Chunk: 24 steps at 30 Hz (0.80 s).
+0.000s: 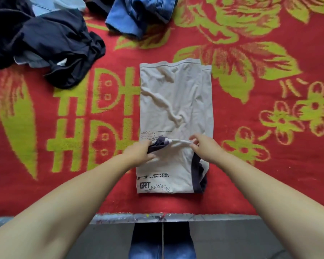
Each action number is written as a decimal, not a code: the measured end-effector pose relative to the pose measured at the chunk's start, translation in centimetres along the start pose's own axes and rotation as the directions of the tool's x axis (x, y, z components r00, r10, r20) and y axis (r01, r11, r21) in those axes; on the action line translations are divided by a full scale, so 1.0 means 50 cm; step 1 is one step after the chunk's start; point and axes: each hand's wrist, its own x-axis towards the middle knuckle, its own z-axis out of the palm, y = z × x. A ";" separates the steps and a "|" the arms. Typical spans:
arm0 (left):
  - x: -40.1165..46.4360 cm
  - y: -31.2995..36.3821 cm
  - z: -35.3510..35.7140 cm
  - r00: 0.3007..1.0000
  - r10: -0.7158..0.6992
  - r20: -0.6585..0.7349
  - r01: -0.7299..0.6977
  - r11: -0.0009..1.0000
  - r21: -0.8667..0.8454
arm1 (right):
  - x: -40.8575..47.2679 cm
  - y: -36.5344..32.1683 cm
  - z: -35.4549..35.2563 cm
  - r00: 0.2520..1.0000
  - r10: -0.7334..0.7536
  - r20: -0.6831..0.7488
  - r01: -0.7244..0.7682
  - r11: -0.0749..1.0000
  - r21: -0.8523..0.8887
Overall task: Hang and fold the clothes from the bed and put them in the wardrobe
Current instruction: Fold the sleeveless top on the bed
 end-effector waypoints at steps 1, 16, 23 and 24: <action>0.009 0.001 0.005 0.995 -0.056 -0.081 0.059 0.998 0.036 | 0.014 0.005 0.011 0.998 0.033 -0.048 -0.032 0.999 0.024; 0.170 0.323 0.019 0.965 0.029 -0.260 -0.108 0.948 -0.298 | 0.312 0.039 -0.212 0.940 0.152 -0.307 -0.045 0.943 0.329; 0.209 0.326 0.052 0.985 -0.015 -0.171 0.005 0.998 -0.058 | 0.411 -0.017 -0.241 0.908 0.127 -0.398 -0.043 0.976 0.212; 0.205 0.320 0.057 0.982 0.001 -0.191 -0.013 0.998 -0.062 | 0.418 -0.018 -0.243 0.898 0.131 -0.421 -0.061 0.983 0.175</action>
